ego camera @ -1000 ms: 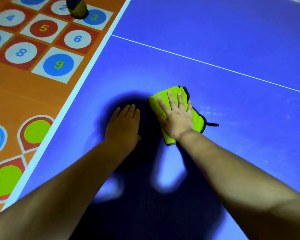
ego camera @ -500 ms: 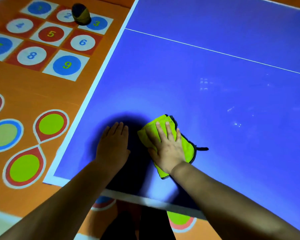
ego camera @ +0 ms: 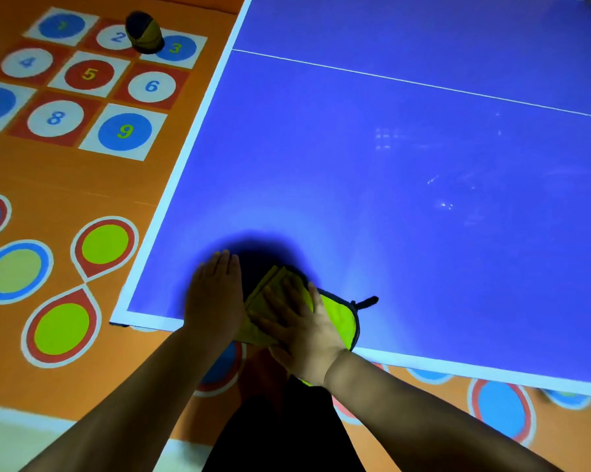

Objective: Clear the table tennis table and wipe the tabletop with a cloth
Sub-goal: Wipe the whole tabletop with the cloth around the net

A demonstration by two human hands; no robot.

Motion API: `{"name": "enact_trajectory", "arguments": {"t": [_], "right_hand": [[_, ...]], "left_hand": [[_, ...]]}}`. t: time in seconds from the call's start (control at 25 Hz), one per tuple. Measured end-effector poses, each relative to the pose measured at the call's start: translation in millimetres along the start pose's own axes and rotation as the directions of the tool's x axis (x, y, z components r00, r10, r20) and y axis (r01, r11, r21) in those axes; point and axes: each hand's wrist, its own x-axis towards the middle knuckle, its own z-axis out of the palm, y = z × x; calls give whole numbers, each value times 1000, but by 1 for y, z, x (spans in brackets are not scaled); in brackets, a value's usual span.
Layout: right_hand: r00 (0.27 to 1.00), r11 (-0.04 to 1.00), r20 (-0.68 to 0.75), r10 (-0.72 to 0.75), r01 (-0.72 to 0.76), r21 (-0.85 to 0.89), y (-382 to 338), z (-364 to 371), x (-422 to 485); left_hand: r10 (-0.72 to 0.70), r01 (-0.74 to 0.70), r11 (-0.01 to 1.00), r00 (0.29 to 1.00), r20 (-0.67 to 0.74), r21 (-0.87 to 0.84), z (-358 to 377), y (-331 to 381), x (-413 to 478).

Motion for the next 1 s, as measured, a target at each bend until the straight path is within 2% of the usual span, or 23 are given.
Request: {"name": "enact_trajectory", "arguments": {"t": [0.16, 0.36, 0.6, 0.84, 1.0], "right_hand": [[998, 997, -1, -69, 69, 34, 19, 2, -36], [993, 991, -1, 120, -120, 62, 84, 1, -38], [976, 972, 15, 219, -220, 79, 200, -9, 45], [977, 974, 13, 212, -213, 73, 337, -21, 141], [982, 982, 1, 188, -188, 2, 418, -29, 207]], "left_hand": [[53, -55, 997, 998, 27, 51, -11, 26, 11], [74, -77, 995, 995, 61, 66, -17, 48, 45], [72, -77, 997, 988, 136, 30, -25, 91, 116], [43, -48, 998, 989, 140, 34, -32, 159, 226], [48, -61, 995, 988, 149, 81, -39, 188, 284]]}}
